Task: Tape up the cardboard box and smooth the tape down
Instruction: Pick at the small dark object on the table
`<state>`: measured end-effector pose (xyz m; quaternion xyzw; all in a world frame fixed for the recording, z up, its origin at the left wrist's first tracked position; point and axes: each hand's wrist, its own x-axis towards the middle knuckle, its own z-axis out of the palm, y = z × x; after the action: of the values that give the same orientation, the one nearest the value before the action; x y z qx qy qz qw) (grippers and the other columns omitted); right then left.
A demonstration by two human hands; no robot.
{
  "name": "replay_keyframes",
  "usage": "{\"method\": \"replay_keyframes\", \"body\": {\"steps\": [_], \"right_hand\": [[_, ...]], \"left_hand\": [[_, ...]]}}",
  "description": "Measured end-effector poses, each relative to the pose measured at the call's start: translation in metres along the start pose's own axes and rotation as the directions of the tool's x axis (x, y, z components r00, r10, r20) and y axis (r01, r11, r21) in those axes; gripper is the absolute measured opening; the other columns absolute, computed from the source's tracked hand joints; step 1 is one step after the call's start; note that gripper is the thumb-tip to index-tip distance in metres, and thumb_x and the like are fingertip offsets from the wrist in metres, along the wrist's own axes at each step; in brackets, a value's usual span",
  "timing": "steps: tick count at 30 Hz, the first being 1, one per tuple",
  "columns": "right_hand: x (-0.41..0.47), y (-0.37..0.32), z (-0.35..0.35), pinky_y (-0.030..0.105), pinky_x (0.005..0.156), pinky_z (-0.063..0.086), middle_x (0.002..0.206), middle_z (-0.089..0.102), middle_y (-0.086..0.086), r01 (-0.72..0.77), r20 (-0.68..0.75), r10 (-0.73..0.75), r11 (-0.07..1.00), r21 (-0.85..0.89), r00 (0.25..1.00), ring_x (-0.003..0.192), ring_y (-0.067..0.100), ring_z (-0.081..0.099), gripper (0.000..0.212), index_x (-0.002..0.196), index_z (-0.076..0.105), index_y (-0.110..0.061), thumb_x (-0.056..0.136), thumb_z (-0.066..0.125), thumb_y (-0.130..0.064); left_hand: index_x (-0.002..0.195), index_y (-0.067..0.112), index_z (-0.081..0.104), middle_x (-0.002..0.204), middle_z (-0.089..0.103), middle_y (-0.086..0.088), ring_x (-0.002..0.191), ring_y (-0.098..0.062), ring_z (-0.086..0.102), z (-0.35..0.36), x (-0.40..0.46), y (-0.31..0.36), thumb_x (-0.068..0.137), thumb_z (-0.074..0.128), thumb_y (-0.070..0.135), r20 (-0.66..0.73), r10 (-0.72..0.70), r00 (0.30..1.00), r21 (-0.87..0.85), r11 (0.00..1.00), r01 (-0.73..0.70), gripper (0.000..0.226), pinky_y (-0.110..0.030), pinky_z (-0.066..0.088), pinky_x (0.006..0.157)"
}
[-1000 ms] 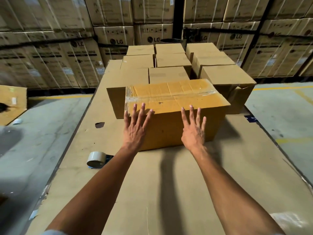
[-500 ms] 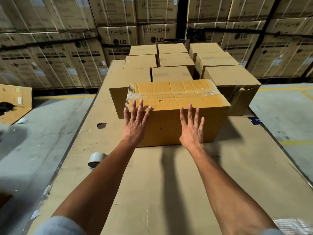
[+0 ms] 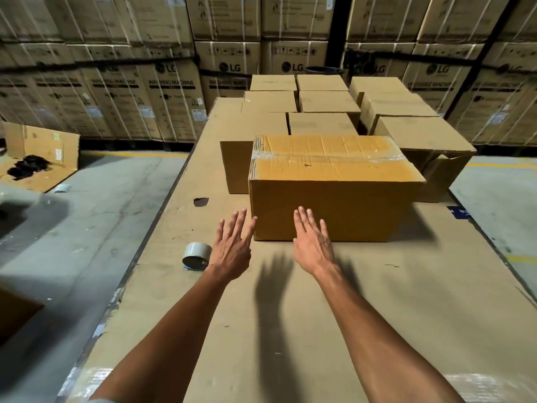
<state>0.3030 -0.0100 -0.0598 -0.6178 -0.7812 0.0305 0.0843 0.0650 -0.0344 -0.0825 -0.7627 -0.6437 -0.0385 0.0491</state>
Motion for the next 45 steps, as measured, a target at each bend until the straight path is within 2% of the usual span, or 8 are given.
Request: {"method": "replay_keyframes", "body": {"steps": [6,10,13,22,34,38,42,45], "right_hand": [[-0.001,-0.071,0.017,0.046,0.132,0.016,0.169,0.035,0.008,0.037,0.122,-0.047,0.996,0.079,0.991,0.157,0.023,0.033,0.068,0.167,0.022,-0.018,0.104,0.047,-0.019],[0.003,-0.111,0.032,0.042,0.102,0.050,0.120,0.075,0.012,0.042,0.138,-0.052,0.996,0.074,0.989,0.111,0.033,0.071,0.051,0.154,0.044,-0.030,0.104,0.046,-0.026],[0.008,-0.138,0.046,0.041,0.088,0.056,0.116,0.075,0.015,-0.003,0.210,-0.019,0.995,0.103,0.978,0.106,0.037,0.072,0.042,0.146,0.053,-0.029,0.105,0.049,-0.034],[0.028,-0.172,0.105,0.034,0.086,0.053,0.132,0.070,0.009,-0.432,0.441,0.268,0.840,0.329,0.856,0.116,0.032,0.066,0.044,0.137,0.064,-0.027,0.101,0.061,-0.050],[0.041,-0.183,0.119,0.024,0.067,0.039,0.112,0.080,-0.006,-0.571,0.454,0.387,0.718,0.399,0.803,0.102,0.018,0.072,0.028,0.108,0.075,-0.024,0.094,0.074,-0.048],[0.041,-0.181,0.124,0.025,0.075,0.049,0.107,0.081,-0.007,-0.599,0.474,0.400,0.685,0.415,0.785,0.101,0.017,0.073,0.025,0.104,0.077,-0.025,0.092,0.077,-0.047],[0.037,-0.184,0.119,0.007,0.050,0.036,0.098,0.080,-0.006,-0.616,0.460,0.422,0.642,0.456,0.781,0.084,0.012,0.066,0.019,0.101,0.079,-0.021,0.094,0.077,-0.039],[0.036,-0.186,0.122,0.005,0.053,0.042,0.090,0.079,-0.005,-0.637,0.465,0.437,0.570,0.518,0.769,0.080,0.014,0.069,0.015,0.093,0.079,-0.020,0.094,0.078,-0.035]], "left_hand": [[0.172,0.019,0.014,0.181,0.014,-0.012,0.168,-0.034,0.010,0.006,-0.039,-0.058,0.105,0.057,0.026,0.078,-0.122,0.989,-0.069,0.989,0.127,0.080,-0.057,0.007,0.134],[0.171,0.017,0.022,0.178,0.025,-0.010,0.165,-0.032,0.021,0.017,-0.057,-0.099,0.107,0.053,0.027,0.108,-0.156,0.982,-0.104,0.981,0.167,0.071,-0.055,0.016,0.133],[0.170,0.019,0.026,0.177,0.028,-0.007,0.164,-0.030,0.024,0.027,-0.062,-0.125,0.107,0.055,0.037,0.132,-0.156,0.979,-0.126,0.977,0.173,0.071,-0.053,0.019,0.133],[0.172,0.029,0.007,0.179,0.020,-0.006,0.162,-0.031,0.028,0.060,-0.047,-0.170,0.090,0.082,0.050,0.211,0.006,0.977,-0.216,0.976,0.040,0.114,-0.051,0.025,0.131],[0.166,0.025,0.026,0.166,0.035,-0.008,0.144,-0.031,0.045,0.091,-0.039,-0.185,0.096,0.073,0.059,0.099,0.059,0.993,-0.462,0.887,-0.007,0.091,-0.048,0.047,0.118],[0.163,0.025,0.030,0.162,0.040,-0.008,0.139,-0.032,0.048,0.091,-0.039,-0.182,0.097,0.074,0.056,0.065,0.053,0.996,-0.484,0.875,-0.015,0.085,-0.050,0.052,0.113],[0.162,0.024,0.033,0.160,0.040,-0.008,0.139,-0.032,0.049,0.089,-0.041,-0.180,0.098,0.071,0.060,0.042,0.054,0.998,-0.497,0.868,-0.026,0.082,-0.049,0.051,0.112],[0.162,0.024,0.033,0.161,0.039,-0.008,0.139,-0.030,0.048,0.087,-0.042,-0.180,0.098,0.064,0.068,0.050,0.053,0.997,-0.491,0.871,-0.021,0.083,-0.047,0.048,0.115]]}}
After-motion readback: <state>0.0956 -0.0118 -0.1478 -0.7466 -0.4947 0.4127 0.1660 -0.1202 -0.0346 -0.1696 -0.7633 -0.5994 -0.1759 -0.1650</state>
